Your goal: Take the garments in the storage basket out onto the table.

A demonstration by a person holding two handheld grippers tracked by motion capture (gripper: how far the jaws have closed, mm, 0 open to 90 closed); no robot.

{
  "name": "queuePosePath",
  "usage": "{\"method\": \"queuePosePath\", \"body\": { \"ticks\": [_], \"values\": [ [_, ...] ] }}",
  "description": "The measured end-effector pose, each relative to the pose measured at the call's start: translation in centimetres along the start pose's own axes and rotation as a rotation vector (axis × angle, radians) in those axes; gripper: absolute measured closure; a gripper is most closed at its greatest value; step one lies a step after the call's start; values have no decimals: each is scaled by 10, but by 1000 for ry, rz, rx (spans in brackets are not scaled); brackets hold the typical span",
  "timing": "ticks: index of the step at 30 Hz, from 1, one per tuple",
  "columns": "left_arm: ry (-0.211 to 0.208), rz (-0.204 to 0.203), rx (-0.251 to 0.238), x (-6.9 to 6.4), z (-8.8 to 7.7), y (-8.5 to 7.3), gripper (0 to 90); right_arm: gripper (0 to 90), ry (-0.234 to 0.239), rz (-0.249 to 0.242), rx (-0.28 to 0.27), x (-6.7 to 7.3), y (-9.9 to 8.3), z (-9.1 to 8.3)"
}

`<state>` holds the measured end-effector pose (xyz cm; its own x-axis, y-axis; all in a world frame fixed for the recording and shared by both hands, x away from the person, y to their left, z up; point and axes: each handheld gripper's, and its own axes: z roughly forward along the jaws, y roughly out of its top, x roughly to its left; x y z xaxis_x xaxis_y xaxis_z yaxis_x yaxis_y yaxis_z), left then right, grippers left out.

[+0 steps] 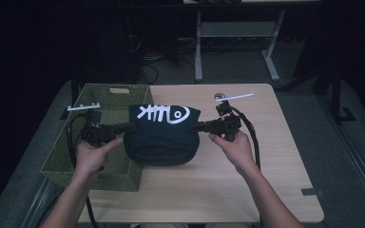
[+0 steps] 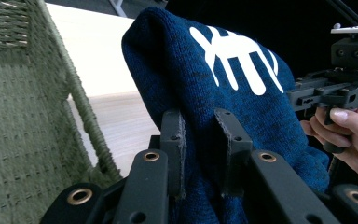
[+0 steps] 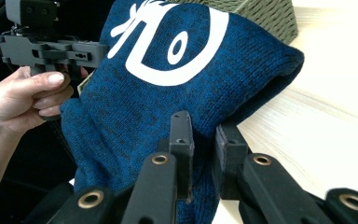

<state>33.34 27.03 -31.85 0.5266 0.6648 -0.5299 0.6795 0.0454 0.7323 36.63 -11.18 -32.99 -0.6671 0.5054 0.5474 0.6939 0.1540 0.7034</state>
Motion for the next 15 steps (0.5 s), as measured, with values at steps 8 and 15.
{"method": "queuePosePath", "body": {
  "ticks": [8,15],
  "values": [
    [6,-7,-5,11,-15,6,753,796,9,2,10,8,12,14],
    [21,-20,-11,22,-29,11,753,796,28,-9,14,16,23,30]
  ]
}}
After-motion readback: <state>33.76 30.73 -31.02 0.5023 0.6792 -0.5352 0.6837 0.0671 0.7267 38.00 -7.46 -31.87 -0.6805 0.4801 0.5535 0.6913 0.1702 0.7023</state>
